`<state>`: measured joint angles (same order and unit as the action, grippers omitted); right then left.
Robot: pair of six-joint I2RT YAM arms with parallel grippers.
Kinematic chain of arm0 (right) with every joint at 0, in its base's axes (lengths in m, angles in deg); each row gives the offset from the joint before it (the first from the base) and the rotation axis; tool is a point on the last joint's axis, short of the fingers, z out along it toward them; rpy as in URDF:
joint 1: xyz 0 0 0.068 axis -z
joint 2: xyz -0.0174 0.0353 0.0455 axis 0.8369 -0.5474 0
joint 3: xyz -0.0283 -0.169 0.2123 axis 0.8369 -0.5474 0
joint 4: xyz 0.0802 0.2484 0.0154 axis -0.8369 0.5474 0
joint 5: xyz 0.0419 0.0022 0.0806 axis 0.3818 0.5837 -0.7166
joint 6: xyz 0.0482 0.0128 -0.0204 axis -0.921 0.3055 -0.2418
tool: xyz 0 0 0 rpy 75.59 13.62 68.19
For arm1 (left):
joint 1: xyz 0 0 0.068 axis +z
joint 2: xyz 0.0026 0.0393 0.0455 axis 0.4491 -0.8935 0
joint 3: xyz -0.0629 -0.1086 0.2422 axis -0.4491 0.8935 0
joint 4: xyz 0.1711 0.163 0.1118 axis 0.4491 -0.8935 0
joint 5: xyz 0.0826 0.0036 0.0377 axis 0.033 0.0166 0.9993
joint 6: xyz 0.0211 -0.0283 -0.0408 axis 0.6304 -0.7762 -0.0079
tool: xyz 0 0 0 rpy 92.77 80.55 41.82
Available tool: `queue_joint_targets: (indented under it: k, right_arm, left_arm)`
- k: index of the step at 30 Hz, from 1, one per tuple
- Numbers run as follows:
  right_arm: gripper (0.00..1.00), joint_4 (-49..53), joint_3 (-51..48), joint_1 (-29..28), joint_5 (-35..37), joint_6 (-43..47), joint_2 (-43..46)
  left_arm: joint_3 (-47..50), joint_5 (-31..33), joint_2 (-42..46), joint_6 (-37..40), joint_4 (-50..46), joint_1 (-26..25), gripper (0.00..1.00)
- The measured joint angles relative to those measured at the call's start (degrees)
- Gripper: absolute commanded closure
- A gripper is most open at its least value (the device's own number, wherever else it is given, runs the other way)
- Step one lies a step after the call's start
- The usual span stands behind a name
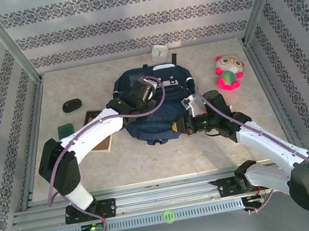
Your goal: Pack books, pencil case, and school supplies into a backpack
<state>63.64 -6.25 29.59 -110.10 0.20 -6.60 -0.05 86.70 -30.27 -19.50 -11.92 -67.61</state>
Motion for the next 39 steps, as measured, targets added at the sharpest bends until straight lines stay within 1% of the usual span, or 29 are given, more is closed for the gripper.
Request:
queue_joint_targets:
  k: [4,7,8,9,10,11,12,13,15,18,22,25,28,32,39]
  right_arm:
    - [1.0,-4.2,0.0,-4.1,3.3,-6.0,-2.8]
    - [1.0,-5.4,0.0,-5.0,4.8,-8.6,-5.3]
    - [0.94,-5.5,0.0,-5.2,5.3,-9.0,-5.7]
    - [0.84,-5.6,0.0,-5.2,5.5,-9.6,-5.7]
    - [0.71,-5.6,0.0,-5.2,5.7,-10.1,-5.7]
    - [0.54,-5.6,0.0,-5.2,5.7,-10.6,-5.6]
    - [0.47,-5.5,0.0,-5.2,5.7,-10.6,-5.5]
    - [0.45,-5.1,0.0,-4.9,5.4,-11.2,-5.1]
    - [0.42,-4.0,-0.1,-3.7,5.0,-12.2,-3.5]
    - [0.39,-4.3,-2.5,0.6,4.8,-14.0,1.0]
    - [0.33,-4.4,-7.5,7.0,4.9,-17.3,6.8]
    - [0.31,-5.2,-9.9,9.9,5.0,-19.3,9.0]
    - [0.31,-8.2,-10.8,11.8,5.0,-21.6,8.5]
    - [0.31,-15.5,-10.9,12.4,4.8,-25.4,4.7]
    - [0.3,-24.9,-11.0,12.3,5.7,-31.2,1.4]
  left_arm:
    - [-0.5,-0.6,-1.8,-2.3,0.1,-1.0,1.0]
    - [-0.5,-1.1,-1.9,-3.0,0.2,-1.2,1.0]
    - [-0.4,-1.1,-1.9,-3.0,0.4,-1.2,1.0]
    - [-0.4,-1.1,-1.9,-2.9,0.5,-1.2,1.0]
    - [0.1,-1.1,-1.9,-2.7,1.2,-1.2,1.0]
    - [0.7,-1.2,-1.8,-2.4,2.2,-1.2,1.0]
    - [1.3,-1.5,-1.7,-2.2,3.1,-1.2,1.0]
    - [2.4,-2.4,-1.6,-1.6,4.9,-1.0,1.0]
    - [4.7,-4.5,-1.2,-0.6,8.2,-0.8,1.0]
    - [9.5,-8.8,0.9,1.0,13.0,0.4,1.0]
    - [13.9,-15.5,3.9,3.7,16.4,4.0,1.0]
    - [15.4,-19.9,5.5,7.5,18.0,6.0,1.0]
    - [16.0,-23.6,6.6,12.3,18.5,6.8,1.0]
    - [16.3,-28.2,7.0,17.6,18.5,7.1,1.0]
    - [16.6,-34.2,7.0,22.0,18.5,7.7,1.0]
